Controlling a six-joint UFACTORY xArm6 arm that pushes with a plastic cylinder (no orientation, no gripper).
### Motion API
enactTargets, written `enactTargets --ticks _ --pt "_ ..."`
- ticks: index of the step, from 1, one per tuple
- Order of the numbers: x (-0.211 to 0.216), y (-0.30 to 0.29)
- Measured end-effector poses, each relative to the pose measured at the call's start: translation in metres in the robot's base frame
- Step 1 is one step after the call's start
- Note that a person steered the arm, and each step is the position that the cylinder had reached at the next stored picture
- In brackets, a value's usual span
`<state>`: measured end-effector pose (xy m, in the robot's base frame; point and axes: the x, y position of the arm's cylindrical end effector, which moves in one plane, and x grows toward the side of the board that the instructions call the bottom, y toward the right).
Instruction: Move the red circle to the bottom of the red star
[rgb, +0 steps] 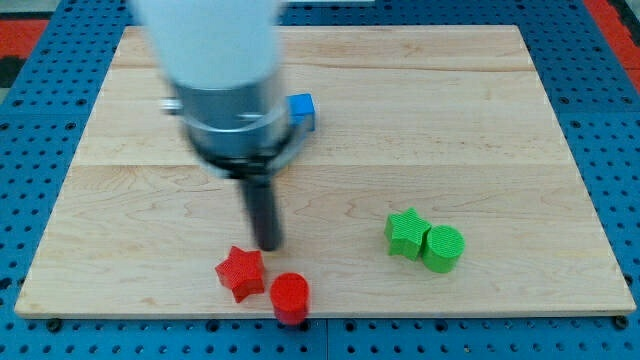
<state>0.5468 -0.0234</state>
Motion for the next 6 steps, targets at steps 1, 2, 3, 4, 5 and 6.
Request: enactTargets --ticks 1,2,3,4,5,6 --pt "0.000 0.029" --pt "0.034 0.081" --pt "0.071 0.102" --pt "0.072 0.087" --pt "0.072 0.056" --pt "0.072 0.020"
